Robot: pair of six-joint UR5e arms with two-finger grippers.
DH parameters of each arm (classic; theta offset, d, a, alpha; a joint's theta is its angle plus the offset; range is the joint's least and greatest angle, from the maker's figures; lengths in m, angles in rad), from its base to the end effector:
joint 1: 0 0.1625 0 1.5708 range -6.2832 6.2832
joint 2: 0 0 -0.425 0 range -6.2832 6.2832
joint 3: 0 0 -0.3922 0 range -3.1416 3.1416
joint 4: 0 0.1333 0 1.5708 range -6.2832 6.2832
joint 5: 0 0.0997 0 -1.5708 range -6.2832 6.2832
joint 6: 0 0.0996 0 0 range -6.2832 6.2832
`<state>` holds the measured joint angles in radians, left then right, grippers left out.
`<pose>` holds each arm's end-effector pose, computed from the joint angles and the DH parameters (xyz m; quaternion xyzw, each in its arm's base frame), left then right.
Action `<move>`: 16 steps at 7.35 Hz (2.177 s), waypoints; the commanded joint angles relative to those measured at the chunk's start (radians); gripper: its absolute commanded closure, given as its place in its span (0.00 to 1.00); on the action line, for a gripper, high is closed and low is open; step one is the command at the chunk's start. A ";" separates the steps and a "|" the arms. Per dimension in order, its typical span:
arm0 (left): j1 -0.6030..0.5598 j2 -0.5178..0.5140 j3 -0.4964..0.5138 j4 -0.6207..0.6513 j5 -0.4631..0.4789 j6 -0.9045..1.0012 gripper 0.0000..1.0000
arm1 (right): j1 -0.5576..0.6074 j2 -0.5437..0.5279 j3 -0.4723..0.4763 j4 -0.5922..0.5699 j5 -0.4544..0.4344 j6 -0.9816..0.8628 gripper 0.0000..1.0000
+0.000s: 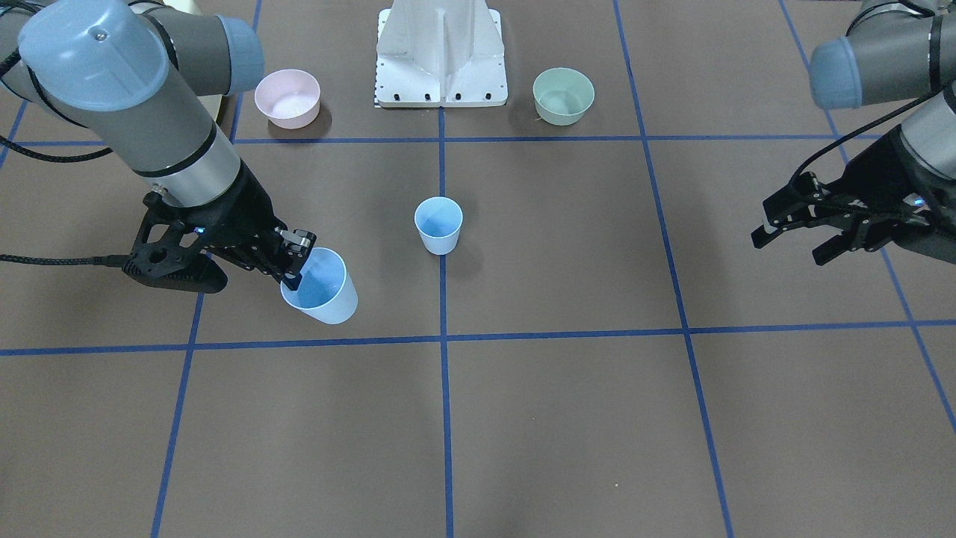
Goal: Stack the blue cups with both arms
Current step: 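Carry the held cup with the right gripper above the standing cup, then lower the held cup into the standing cup with the right gripper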
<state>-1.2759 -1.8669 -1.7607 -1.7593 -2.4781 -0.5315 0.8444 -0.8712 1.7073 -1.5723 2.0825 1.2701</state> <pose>0.1181 -0.5776 0.3715 0.1063 0.4982 0.0439 0.8594 -0.3804 -0.5554 0.1811 0.0180 -0.4549 0.1387 0.8795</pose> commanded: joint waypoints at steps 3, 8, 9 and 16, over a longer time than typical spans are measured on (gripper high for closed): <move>-0.111 0.100 0.003 0.000 -0.022 0.171 0.03 | -0.126 0.054 -0.002 0.000 -0.117 0.104 1.00; -0.212 0.127 0.030 0.017 -0.070 0.283 0.03 | -0.212 0.078 0.009 -0.011 -0.179 0.163 1.00; -0.214 0.127 0.036 0.017 -0.071 0.282 0.03 | -0.231 0.069 0.020 -0.011 -0.191 0.181 1.00; -0.212 0.121 0.063 0.015 -0.068 0.281 0.03 | -0.330 0.022 0.112 -0.101 -0.280 0.195 1.00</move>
<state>-1.4880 -1.7447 -1.7025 -1.7441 -2.5465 -0.2500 0.5337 -0.8396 1.8188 -1.6727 1.8215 1.4650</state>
